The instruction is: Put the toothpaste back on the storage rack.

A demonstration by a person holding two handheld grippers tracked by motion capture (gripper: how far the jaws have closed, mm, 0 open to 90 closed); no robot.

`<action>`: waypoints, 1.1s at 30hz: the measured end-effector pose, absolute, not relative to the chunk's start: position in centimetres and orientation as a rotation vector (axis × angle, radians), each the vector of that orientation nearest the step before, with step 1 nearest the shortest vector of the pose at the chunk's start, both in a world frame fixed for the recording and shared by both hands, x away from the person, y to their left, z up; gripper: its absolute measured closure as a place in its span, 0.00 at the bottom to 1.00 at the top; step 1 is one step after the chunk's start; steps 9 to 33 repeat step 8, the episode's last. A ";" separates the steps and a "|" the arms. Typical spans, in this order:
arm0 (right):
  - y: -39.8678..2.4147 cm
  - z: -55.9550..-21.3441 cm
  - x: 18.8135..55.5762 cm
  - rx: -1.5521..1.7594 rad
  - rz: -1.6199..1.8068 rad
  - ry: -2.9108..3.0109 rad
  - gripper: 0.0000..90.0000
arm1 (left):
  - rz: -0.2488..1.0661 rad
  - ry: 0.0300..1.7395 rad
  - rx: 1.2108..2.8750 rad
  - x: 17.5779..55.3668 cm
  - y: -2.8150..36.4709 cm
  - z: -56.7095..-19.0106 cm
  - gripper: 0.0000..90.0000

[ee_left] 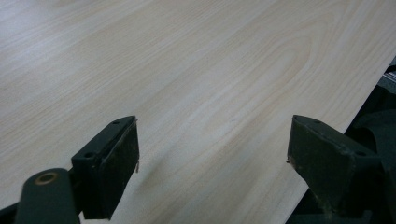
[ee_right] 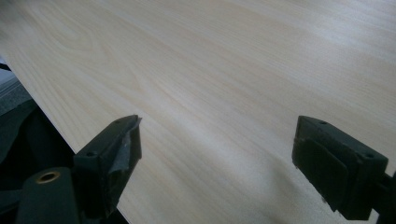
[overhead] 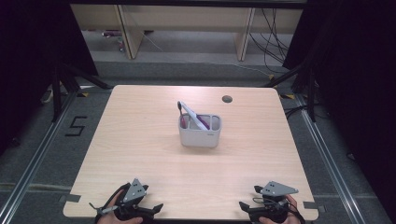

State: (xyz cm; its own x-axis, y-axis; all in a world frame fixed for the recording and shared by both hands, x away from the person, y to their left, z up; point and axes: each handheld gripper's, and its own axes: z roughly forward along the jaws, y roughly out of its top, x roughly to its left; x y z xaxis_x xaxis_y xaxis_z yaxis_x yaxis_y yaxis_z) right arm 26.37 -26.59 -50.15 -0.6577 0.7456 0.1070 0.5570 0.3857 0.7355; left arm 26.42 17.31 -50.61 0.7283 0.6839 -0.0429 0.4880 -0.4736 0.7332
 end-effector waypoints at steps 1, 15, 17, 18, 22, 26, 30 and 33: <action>-26.6 -50.2 26.4 1.160 1.147 2.425 0.18 | 0.322 0.888 2.149 26.4 17.2 -50.7 0.18; -26.6 -50.2 26.5 1.153 1.154 2.449 0.18 | 0.331 0.883 2.168 26.4 17.3 -50.6 0.18; -26.6 -50.2 26.5 1.153 1.154 2.449 0.18 | 0.331 0.883 2.168 26.4 17.3 -50.6 0.18; -26.6 -50.2 26.5 1.153 1.154 2.449 0.18 | 0.331 0.883 2.168 26.4 17.3 -50.6 0.18; -26.6 -50.2 26.5 1.153 1.154 2.449 0.18 | 0.331 0.883 2.168 26.4 17.3 -50.6 0.18; -26.6 -50.2 26.5 1.153 1.154 2.449 0.18 | 0.331 0.883 2.168 26.4 17.3 -50.6 0.18; -26.6 -50.2 26.5 1.153 1.154 2.449 0.18 | 0.331 0.883 2.168 26.4 17.3 -50.6 0.18; -26.6 -50.2 26.5 1.153 1.154 2.449 0.18 | 0.331 0.883 2.168 26.4 17.3 -50.6 0.18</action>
